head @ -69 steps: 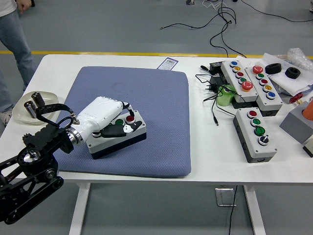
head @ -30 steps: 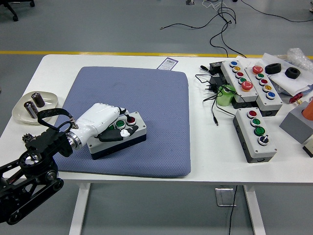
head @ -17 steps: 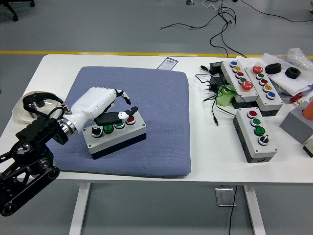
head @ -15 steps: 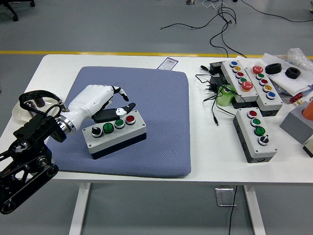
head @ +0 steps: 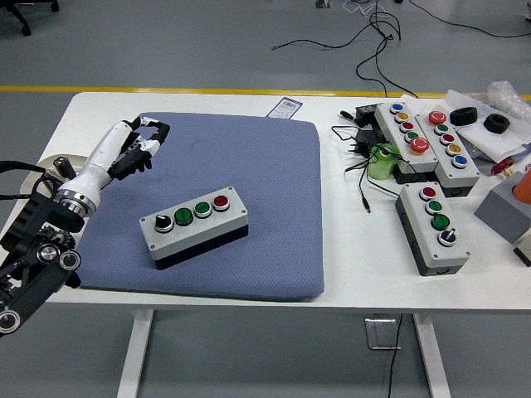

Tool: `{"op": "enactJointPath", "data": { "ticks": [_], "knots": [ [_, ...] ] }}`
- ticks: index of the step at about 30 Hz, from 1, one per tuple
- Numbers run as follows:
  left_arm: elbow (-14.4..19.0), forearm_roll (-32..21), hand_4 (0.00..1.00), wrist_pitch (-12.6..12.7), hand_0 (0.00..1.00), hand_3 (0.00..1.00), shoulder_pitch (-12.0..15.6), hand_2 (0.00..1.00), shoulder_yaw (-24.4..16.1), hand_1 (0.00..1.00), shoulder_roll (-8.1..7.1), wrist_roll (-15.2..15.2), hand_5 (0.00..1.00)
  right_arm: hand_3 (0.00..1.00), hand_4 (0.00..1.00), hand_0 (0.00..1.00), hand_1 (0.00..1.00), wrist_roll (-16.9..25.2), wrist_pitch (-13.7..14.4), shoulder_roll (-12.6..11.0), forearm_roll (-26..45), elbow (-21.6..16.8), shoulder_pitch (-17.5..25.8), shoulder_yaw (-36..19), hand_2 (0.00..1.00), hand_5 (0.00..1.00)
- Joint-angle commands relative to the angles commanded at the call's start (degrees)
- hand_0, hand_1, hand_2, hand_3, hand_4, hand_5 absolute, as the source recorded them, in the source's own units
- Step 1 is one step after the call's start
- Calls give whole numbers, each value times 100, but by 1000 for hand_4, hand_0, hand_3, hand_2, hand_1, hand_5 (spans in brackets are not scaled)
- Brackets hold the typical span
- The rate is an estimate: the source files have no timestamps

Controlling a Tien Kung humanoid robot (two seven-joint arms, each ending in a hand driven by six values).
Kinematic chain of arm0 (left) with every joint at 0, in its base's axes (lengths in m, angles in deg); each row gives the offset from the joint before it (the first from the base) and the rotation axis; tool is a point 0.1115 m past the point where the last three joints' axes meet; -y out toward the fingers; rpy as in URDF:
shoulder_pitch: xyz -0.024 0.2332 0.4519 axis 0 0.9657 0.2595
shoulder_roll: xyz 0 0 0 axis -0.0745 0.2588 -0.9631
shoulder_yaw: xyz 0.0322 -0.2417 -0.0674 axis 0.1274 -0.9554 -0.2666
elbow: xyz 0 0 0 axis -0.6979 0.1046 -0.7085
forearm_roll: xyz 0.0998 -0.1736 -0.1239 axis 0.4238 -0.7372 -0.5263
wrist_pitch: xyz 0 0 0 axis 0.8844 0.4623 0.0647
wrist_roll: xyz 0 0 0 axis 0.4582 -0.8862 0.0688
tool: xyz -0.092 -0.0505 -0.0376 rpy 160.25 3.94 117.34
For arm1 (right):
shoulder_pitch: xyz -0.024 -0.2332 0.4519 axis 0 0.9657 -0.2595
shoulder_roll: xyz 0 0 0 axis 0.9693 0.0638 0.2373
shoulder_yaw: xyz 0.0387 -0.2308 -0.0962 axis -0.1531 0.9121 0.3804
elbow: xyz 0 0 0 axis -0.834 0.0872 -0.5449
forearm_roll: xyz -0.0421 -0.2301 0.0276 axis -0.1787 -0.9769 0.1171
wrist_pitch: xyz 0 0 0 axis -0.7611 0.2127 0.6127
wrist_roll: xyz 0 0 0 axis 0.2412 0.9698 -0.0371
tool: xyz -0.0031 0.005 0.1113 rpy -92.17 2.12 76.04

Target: Pick up the button,place it on the desk,press the button,press the button

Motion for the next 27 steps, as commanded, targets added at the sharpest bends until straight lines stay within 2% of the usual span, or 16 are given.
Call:
{"op": "enactJointPath", "data": {
  "ticks": [3, 4, 9, 10, 15, 16, 18, 27],
  "knots": [
    [-143, -745, 631, -2, 451, 775, 86, 647, -236, 600, 18, 136, 998, 632, 307, 537, 666, 3, -2, 0, 13, 0, 5, 4, 709, 155],
    [-177, -968, 587, -27, 674, 767, 116, 799, -300, 765, 22, 173, 998, 632, 307, 537, 666, 3, -2, 0, 13, 0, 6, 3, 709, 154],
    [-313, -2197, 587, -265, 674, 767, 248, 799, -595, 765, 63, 316, 998, 632, 307, 537, 666, 1, -4, 0, -3, 0, 27, -13, 709, 154],
    [-318, -2421, 592, -309, 748, 805, 259, 840, -645, 821, 67, 304, 998, 632, 308, 537, 666, -2, -4, 0, -16, 0, 31, -20, 709, 154],
    [-319, -3640, 592, -505, 748, 805, 323, 840, -885, 821, 81, 306, 998, 632, 308, 537, 666, 1, -18, 0, -84, 0, 38, -59, 709, 154],
    [-325, -3864, 593, -538, 798, 820, 345, 850, -937, 834, 77, 298, 998, 632, 308, 538, 666, 2, -19, 0, -91, 0, 36, -64, 709, 154],
    [-327, -4264, 593, -563, 798, 820, 376, 850, -1004, 834, 62, 287, 998, 632, 308, 538, 666, 1, -16, 0, -111, 0, 30, -90, 709, 154],
    [-266, -4321, 598, -577, 822, 816, 438, 859, -1191, 845, 53, 337, 998, 632, 308, 539, 665, 6, -22, 0, -194, 0, 2, -168, 709, 154]
  ]
}}
